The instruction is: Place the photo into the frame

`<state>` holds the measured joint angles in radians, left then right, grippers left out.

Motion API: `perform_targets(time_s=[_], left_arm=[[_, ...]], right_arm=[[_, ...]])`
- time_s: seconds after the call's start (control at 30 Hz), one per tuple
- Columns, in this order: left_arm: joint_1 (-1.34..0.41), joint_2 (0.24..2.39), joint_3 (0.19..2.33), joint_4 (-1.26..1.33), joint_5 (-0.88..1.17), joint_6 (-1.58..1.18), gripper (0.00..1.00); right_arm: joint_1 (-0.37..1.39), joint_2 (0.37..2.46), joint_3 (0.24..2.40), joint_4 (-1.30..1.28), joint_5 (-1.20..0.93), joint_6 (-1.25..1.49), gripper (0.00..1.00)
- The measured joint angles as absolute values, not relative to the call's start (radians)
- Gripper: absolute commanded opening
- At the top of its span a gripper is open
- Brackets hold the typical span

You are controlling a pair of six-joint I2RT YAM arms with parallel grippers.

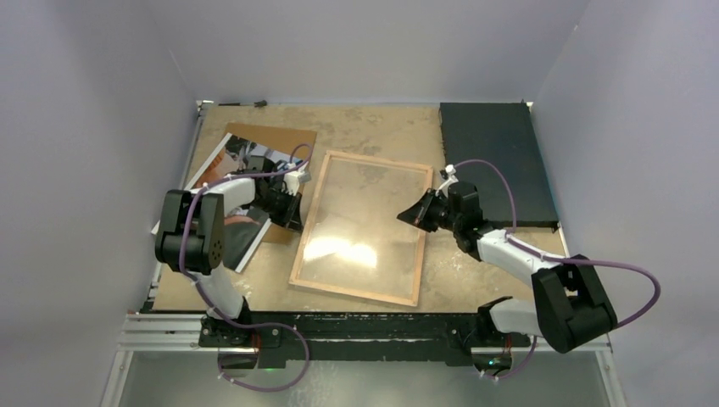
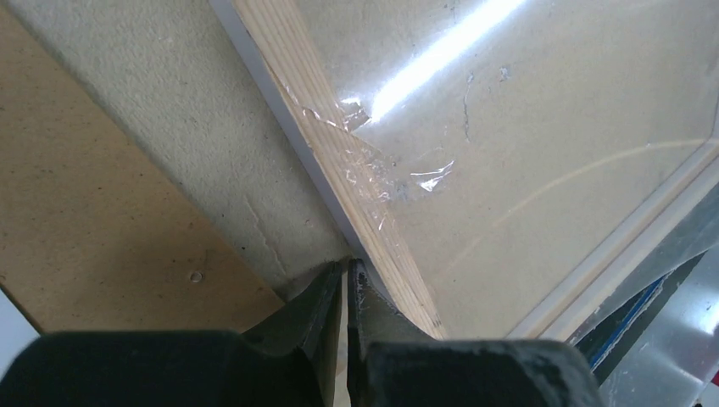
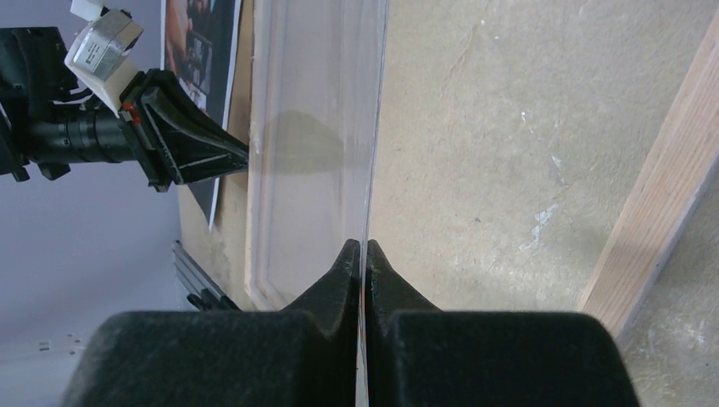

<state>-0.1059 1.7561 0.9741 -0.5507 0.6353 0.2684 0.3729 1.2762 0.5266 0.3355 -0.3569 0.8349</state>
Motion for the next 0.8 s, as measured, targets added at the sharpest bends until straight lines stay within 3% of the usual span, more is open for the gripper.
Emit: perform_targets(time_s=[0.8], left_arm=[[-0.106,1.775,0.99,-0.575,0.665,0.326,0.0]], right_arm=[[0.374,1.272,0.418,0.483,-0.296,0.965,0.0]])
